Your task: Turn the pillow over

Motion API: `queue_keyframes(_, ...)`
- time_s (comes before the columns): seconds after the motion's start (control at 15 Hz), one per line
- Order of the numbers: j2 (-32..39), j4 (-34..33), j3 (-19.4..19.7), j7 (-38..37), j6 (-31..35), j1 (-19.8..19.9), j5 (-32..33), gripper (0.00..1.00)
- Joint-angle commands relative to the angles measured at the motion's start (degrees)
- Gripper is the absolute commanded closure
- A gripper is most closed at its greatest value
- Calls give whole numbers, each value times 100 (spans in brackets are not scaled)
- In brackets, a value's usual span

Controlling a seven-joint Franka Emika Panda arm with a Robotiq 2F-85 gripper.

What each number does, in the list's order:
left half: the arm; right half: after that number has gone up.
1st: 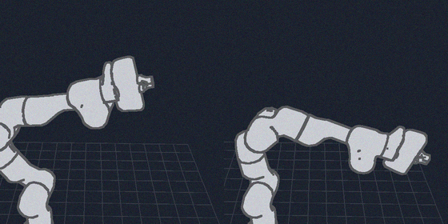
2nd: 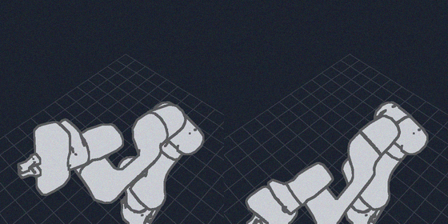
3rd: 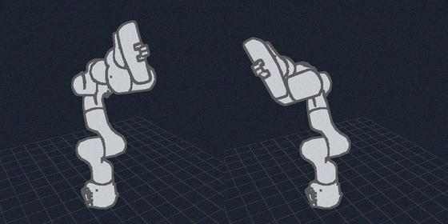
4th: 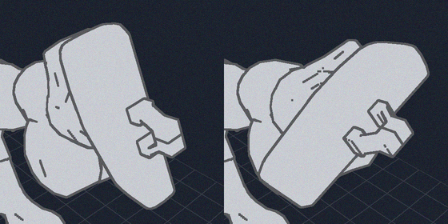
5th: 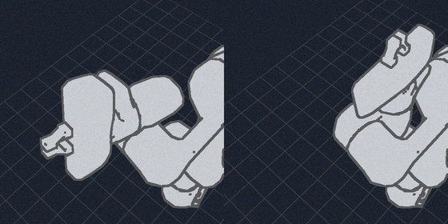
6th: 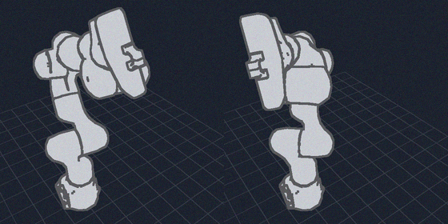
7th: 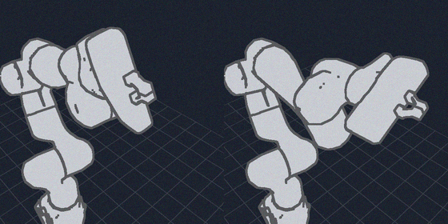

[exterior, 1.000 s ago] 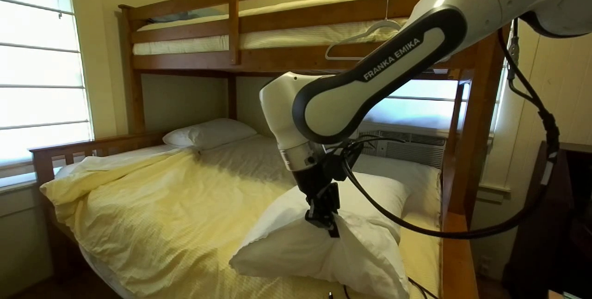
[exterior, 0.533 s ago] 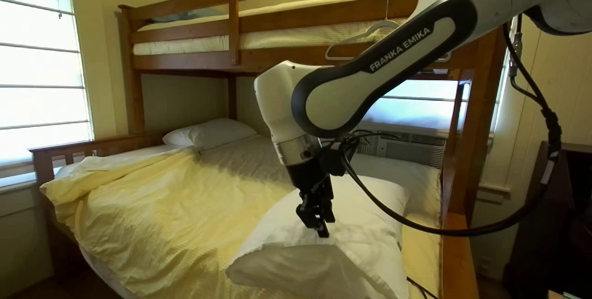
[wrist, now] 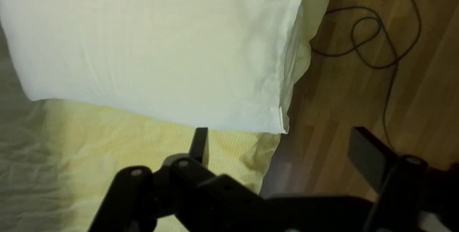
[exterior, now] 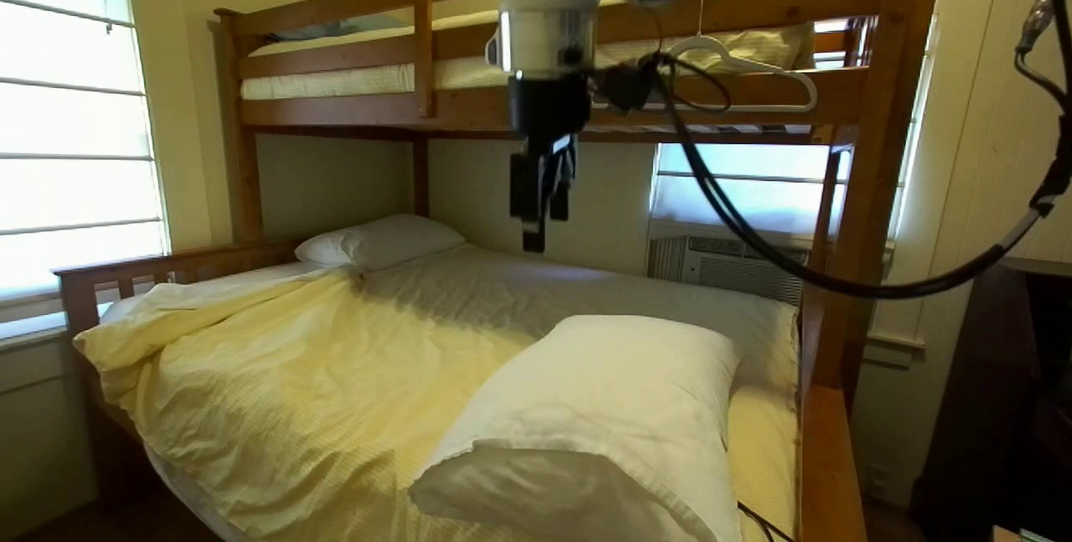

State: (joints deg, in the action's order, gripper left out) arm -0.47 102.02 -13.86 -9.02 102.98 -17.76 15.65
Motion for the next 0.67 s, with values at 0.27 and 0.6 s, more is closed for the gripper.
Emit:
queue_keyframes(0.27,-865,-565,183,1164,-367,434,-420,0)
queue_keyframes(0.6,-993,-549,292,1452,-365,526,-550,0)
